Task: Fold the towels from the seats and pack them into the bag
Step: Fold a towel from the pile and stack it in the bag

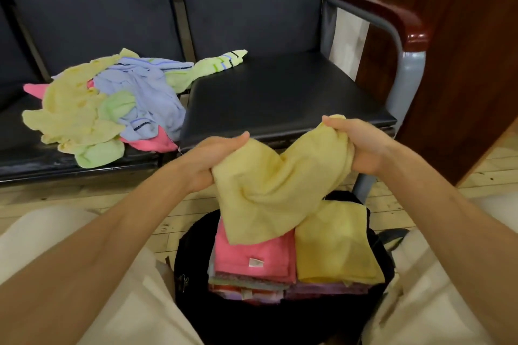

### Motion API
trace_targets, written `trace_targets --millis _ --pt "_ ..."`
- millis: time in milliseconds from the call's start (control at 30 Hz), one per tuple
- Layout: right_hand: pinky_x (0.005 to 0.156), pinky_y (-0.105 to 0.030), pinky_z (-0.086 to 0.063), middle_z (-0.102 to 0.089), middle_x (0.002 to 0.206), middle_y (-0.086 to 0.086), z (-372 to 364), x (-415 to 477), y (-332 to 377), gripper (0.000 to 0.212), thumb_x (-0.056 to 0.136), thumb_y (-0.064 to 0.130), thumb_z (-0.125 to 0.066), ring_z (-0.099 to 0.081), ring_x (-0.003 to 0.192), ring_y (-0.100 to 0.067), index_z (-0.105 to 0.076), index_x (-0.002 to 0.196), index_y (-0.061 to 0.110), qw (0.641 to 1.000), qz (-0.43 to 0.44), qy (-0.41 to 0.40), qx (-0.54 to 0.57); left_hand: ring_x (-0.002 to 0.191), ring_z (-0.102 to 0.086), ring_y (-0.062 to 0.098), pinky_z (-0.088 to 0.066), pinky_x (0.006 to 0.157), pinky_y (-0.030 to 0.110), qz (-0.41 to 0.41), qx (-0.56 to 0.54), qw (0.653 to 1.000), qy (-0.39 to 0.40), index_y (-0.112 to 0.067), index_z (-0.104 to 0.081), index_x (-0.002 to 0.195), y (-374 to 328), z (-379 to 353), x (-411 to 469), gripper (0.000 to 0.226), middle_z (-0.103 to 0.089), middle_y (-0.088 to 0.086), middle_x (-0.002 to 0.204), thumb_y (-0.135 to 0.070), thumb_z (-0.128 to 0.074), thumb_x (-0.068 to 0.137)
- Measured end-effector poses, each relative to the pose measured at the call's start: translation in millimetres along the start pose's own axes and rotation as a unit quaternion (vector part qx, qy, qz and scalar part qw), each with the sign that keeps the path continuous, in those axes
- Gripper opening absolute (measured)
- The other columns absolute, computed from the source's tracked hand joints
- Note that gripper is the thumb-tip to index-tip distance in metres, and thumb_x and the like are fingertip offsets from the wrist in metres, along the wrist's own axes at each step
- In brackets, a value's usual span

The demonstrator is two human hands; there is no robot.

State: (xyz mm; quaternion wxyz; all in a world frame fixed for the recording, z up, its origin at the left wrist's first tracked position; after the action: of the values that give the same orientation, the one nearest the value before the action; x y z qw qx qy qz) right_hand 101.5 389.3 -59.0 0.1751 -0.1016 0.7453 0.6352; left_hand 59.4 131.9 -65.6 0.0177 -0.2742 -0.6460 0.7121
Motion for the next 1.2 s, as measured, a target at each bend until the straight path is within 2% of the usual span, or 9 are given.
trace_targets --millis 200,333,467,567,633,800,933,1033,1200 --pt "0.067 -0.032 -0.059 -0.074 0.102 -0.007 -10.9 -25.7 20.4 0.045 0.078 0.032 -0.063 -0.073 0.090 -0.020 -0.063 0.118 0.012 0.991 0.082 0.052 0.095 0.098 -0.067 0.016 -0.055 0.086 0.028 -0.090 -0.162 0.982 0.029 -0.009 -0.071 0.101 -38.6 -0.7 -14.8 0.032 -0.071 0.006 0.104 -0.033 -0.051 0.097" --pt "0.084 -0.039 -0.057 -0.072 0.110 -0.007 -8.8 -23.5 36.5 0.033 0.090 0.028 -0.060 -0.070 0.100 -0.022 -0.062 0.119 0.011 0.965 0.162 -0.022 0.205 0.111 -0.064 0.017 -0.053 0.088 0.032 -0.138 -0.268 0.953 -0.035 -0.012 -0.063 0.122 -55.4 19.6 -19.2 0.036 -0.069 0.004 0.117 -0.034 -0.044 0.100" --pt "0.080 -0.035 -0.054 -0.065 0.098 -0.007 -3.0 -7.5 31.8 0.034 0.095 0.037 -0.059 -0.064 0.088 -0.019 -0.061 0.109 0.006 0.953 0.165 -0.249 -0.052 0.113 -0.062 0.023 -0.054 0.083 0.034 -0.110 -0.281 0.948 -0.103 -0.008 -0.055 0.130 -44.4 35.6 -14.3 0.037 -0.064 0.012 0.125 -0.025 -0.045 0.100" --pt "0.051 -0.027 -0.032 -0.042 0.060 -0.004 -6.4 -11.2 35.2 0.051 0.097 0.042 -0.053 -0.042 0.057 -0.014 -0.044 0.060 0.008 0.859 0.239 -0.321 -0.318 0.101 -0.064 0.022 -0.053 0.081 0.033 -0.088 -0.308 0.941 -0.112 -0.005 -0.056 0.127 -37.7 40.2 -13.6 0.034 -0.066 0.012 0.117 -0.022 -0.044 0.100" --pt "0.049 -0.030 -0.026 -0.037 0.056 -0.003 -8.9 -14.7 36.6 0.055 0.096 0.044 -0.052 -0.038 0.056 -0.016 -0.037 0.055 0.010 0.833 0.252 -0.333 -0.363 0.086 -0.067 0.018 -0.055 0.069 0.030 -0.077 -0.333 0.932 -0.121 -0.007 -0.060 0.115 -37.3 43.0 -13.9 0.027 -0.069 0.008 0.099 -0.022 -0.043 0.100" --pt "0.080 -0.039 -0.052 -0.062 0.096 -0.006 -0.7 -0.9 25.5 0.035 0.084 0.037 -0.073 -0.061 0.089 -0.022 -0.059 0.102 0.010 0.971 0.077 -0.221 -0.045 0.095 -0.063 0.022 -0.054 0.074 0.036 -0.076 -0.331 0.913 -0.226 -0.017 -0.058 0.102 -36.0 46.3 -7.4 0.017 -0.065 0.006 0.104 -0.032 -0.052 0.097" --pt "0.092 -0.047 -0.053 -0.066 0.123 -0.008 3.3 2.9 27.0 0.049 0.085 0.016 -0.070 -0.067 0.108 -0.027 -0.056 0.131 0.011 0.983 0.093 -0.069 0.142 0.070 -0.055 0.017 -0.047 0.063 0.030 -0.074 -0.312 0.901 -0.291 -0.017 -0.055 0.084 -36.0 51.0 -5.3 0.008 -0.056 0.003 0.078 -0.020 -0.062 0.087" --pt "0.096 -0.047 -0.052 -0.069 0.116 -0.009 1.4 2.4 25.6 0.032 0.092 0.012 -0.063 -0.067 0.106 -0.026 -0.064 0.123 0.006 0.978 0.158 -0.137 0.000 0.068 -0.044 0.015 -0.037 0.062 0.031 -0.088 -0.246 0.900 -0.350 -0.017 -0.049 0.072 -38.0 59.1 -5.3 0.016 -0.046 0.001 0.072 -0.015 -0.061 0.083" --pt "0.065 -0.030 -0.034 -0.064 0.083 -0.015 -0.2 -6.6 25.7 0.027 0.098 0.024 -0.054 -0.057 0.074 -0.021 -0.068 0.096 0.001 0.830 0.250 -0.306 -0.394 0.085 -0.047 0.021 -0.043 0.074 0.037 -0.152 -0.155 0.889 -0.404 -0.021 -0.050 0.085 -39.6 63.7 -4.8 0.012 -0.048 0.000 0.086 -0.016 -0.061 0.088"
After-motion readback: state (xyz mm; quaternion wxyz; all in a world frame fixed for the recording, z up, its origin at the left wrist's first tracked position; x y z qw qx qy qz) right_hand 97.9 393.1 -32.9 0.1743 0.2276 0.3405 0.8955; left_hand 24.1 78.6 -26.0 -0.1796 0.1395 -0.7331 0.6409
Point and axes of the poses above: each hand's wrist, its own x-axis towards the middle knuckle, its own z-axis out of the back of the hand, y = z × x, the point moved 2 cm from there along x, towards the middle knuckle
